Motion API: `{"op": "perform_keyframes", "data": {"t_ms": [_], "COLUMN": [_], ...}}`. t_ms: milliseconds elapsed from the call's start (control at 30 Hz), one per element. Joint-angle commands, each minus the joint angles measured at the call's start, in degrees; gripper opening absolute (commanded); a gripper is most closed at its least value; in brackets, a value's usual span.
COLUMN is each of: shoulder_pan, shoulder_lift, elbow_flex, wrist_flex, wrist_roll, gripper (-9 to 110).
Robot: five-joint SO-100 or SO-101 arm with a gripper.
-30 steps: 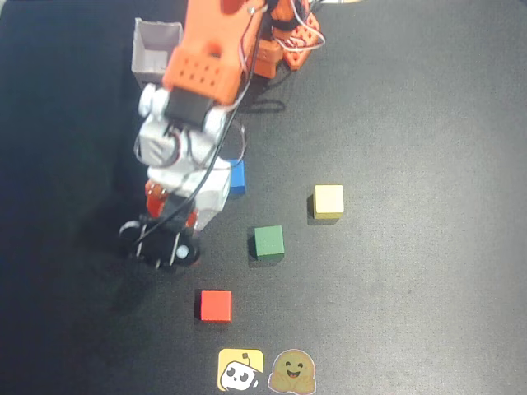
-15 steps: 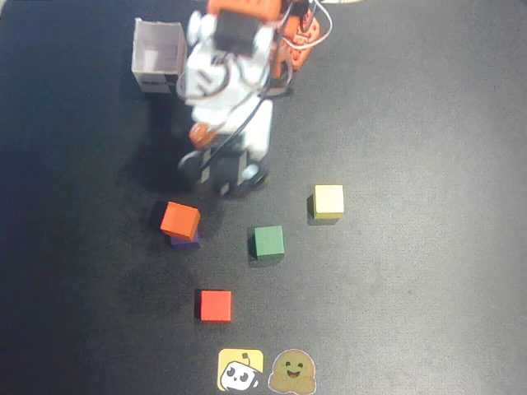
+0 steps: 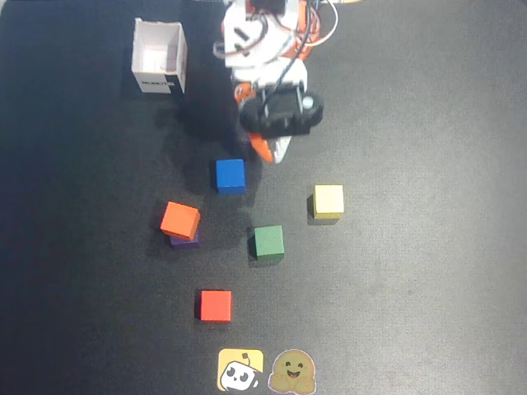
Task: Put the orange cube on top of the purple cube.
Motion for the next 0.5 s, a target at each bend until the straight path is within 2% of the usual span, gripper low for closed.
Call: {"op": "perform_keyframes", "data": {"t_ms": [0,300,467], "shoulder_pan": [-0.4,-0.4,-0.4], "shoulder_lift": [1.4,1.4,1.4], "elbow_flex": [-0.1,-0.1,-0.1], "wrist_flex": [3.0,12.9,13.0], "wrist_roll": [4.3,4.4,-0.6], "gripper": [0,0,0]}}
